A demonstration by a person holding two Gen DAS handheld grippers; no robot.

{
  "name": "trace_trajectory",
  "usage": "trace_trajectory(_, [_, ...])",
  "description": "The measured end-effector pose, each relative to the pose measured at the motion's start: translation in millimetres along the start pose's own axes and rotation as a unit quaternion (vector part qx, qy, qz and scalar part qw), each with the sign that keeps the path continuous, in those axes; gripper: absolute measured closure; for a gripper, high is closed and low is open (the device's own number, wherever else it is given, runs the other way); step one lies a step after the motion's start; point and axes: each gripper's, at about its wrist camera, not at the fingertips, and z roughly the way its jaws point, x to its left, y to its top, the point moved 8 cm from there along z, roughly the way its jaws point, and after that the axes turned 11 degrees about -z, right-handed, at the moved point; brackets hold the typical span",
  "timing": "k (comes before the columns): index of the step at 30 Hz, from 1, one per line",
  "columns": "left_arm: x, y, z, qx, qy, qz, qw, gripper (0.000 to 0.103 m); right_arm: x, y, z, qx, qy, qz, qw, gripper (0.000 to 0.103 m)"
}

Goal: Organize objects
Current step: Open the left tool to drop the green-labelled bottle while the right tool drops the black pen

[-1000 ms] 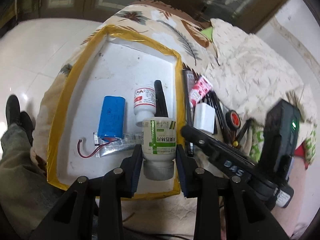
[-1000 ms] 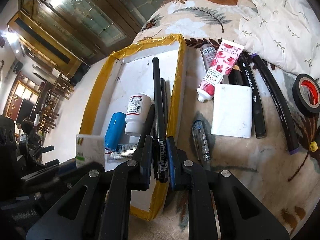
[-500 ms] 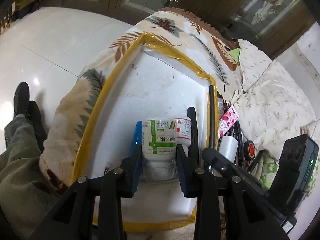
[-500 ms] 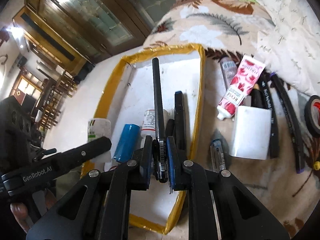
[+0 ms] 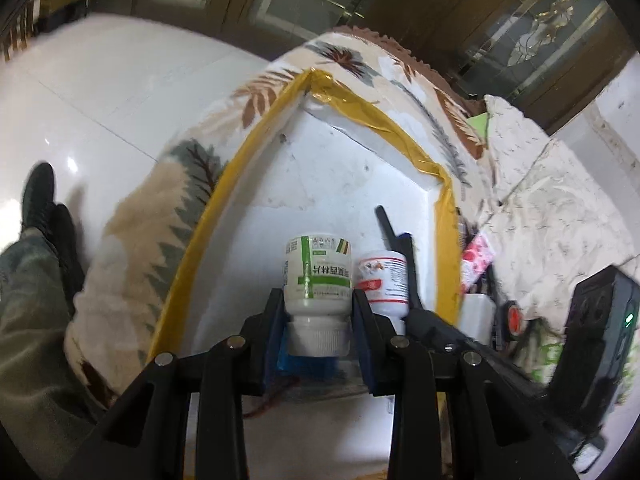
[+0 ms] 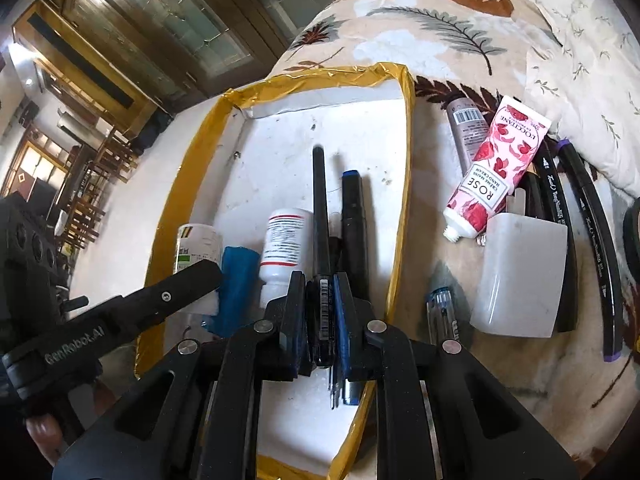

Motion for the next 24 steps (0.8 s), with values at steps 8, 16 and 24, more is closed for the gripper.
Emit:
trace_trajectory(8, [-5.6,-0.9,-4.8,-0.044,0.039,0.040,0.9975,0.043,1.9,0.8,-2.4,-0.010,0.042,0.012,0.999,0.070])
trace_trajectory(16, [-16.0,-2.0,-42.1,-0.143,0.105,0.114,0.9776,0.024,-0.5,0.7,-34.0,-0.046,0.056,0.017,0.997,0.050])
trace_trajectory(24, [-24.6,2.5,-96.0,-0.249,0.171,0.152,0.9410,0.024,-5.6,-12.0,-45.6,-0.040,0.053,0.016,0.998,0.050])
